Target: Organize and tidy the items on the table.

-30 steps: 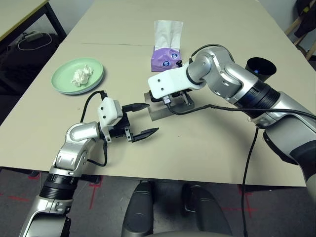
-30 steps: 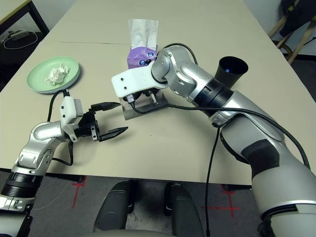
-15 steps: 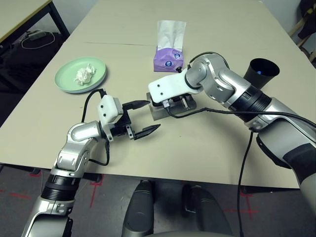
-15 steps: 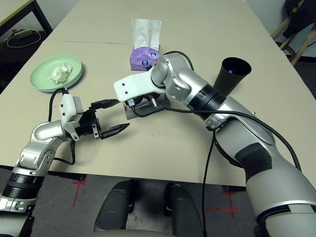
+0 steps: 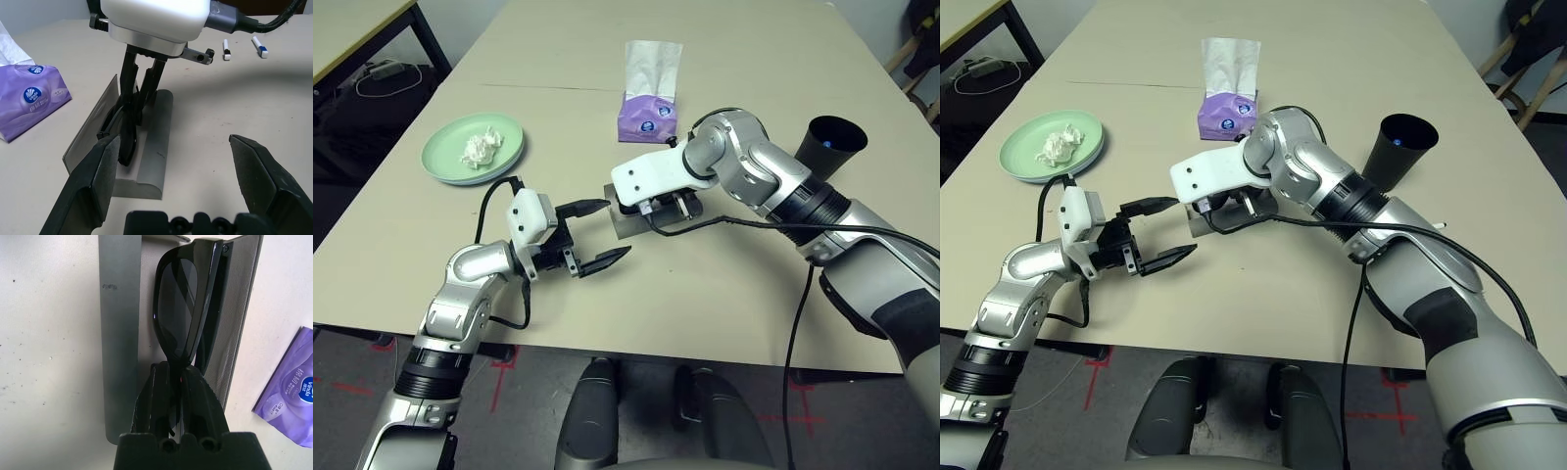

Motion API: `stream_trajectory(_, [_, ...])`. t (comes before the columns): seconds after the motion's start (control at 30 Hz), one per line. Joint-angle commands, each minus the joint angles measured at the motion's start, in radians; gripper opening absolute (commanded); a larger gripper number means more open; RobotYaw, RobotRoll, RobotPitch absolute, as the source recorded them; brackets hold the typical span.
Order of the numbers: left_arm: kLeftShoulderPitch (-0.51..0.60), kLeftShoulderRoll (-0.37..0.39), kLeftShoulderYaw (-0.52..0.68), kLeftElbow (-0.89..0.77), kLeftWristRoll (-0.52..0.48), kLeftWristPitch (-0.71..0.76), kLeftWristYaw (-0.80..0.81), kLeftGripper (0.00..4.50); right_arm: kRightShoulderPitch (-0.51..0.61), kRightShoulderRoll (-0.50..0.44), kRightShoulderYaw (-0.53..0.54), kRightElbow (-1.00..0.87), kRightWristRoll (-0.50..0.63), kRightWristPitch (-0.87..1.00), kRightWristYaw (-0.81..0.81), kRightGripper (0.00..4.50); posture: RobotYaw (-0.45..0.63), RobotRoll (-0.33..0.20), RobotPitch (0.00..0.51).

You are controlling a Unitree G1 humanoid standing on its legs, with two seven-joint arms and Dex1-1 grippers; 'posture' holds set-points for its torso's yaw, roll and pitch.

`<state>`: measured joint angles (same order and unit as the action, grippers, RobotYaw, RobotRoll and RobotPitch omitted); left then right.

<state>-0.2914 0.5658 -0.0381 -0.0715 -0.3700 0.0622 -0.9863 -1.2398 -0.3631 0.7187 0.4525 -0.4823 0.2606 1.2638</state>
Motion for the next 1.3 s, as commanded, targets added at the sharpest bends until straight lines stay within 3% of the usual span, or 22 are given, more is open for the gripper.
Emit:
stream_trajectory(0.03, [0.010,-0.005,0.003,-0.023,0.001,-0.007,0.002,4.50,0.018,0.021,0.009,0.046,-0.007,-0.011,0.020,0.20,0.31,0.000,0.180])
stream_trajectory(0.7, [0.011,-0.005,0.001,-0.020,0.000,-0.023,-0.005,4.50,-0.042,0.070,-0.033,0.173,-0.061,-0.107,0.000,0.20,0.31,0.000,0.180])
stream_trajectory(1.3, [-0.024,-0.044,-0.015,0.038,0.019,-0.065,-0.008,4.50,-0.087,0.047,-0.047,0.130,-0.040,-0.030,0.169,0.20,0.29,0.000,0.165])
